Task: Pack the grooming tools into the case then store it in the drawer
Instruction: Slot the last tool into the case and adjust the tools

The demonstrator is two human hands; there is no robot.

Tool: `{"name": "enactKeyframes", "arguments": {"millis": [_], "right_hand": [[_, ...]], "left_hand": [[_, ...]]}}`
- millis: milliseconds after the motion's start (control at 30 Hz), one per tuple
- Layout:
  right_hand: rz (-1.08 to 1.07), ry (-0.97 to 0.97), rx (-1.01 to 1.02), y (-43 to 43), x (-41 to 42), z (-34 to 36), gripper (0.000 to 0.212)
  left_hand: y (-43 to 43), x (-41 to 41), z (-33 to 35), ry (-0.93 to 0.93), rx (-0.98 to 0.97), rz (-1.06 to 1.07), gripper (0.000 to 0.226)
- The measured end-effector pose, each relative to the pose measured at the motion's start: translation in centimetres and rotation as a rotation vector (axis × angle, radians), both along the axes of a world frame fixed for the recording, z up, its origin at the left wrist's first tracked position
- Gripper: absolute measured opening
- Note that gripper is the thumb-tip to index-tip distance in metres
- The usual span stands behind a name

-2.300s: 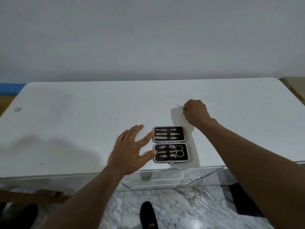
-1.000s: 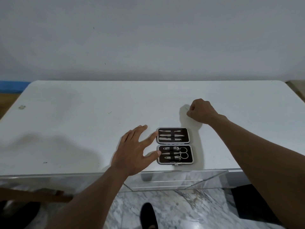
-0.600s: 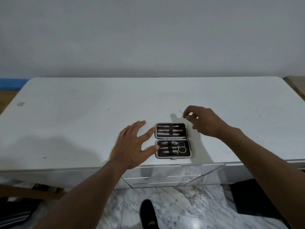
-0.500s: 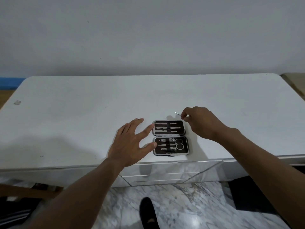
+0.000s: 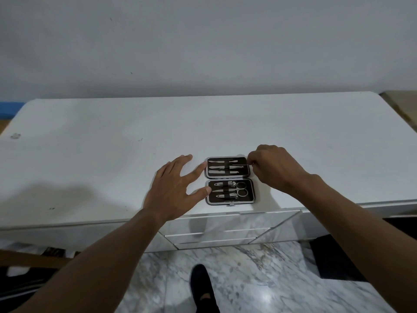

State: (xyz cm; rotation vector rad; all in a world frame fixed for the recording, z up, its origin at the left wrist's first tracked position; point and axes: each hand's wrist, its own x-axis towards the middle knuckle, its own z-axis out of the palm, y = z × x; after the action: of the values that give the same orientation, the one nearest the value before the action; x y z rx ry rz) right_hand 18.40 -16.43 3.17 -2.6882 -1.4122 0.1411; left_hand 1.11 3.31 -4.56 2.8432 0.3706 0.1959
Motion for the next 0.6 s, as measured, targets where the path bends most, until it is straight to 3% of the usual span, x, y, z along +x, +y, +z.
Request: {"name": "enactKeyframes", "arguments": {"millis": [600], "right_hand": [[-0.014,0.081,0.055,2.0,-0.6,-0.9,0.027]], "left_hand": [[0.1,0.0,-0.1,-0.016,-0.005,-0.001,0.066]]}}
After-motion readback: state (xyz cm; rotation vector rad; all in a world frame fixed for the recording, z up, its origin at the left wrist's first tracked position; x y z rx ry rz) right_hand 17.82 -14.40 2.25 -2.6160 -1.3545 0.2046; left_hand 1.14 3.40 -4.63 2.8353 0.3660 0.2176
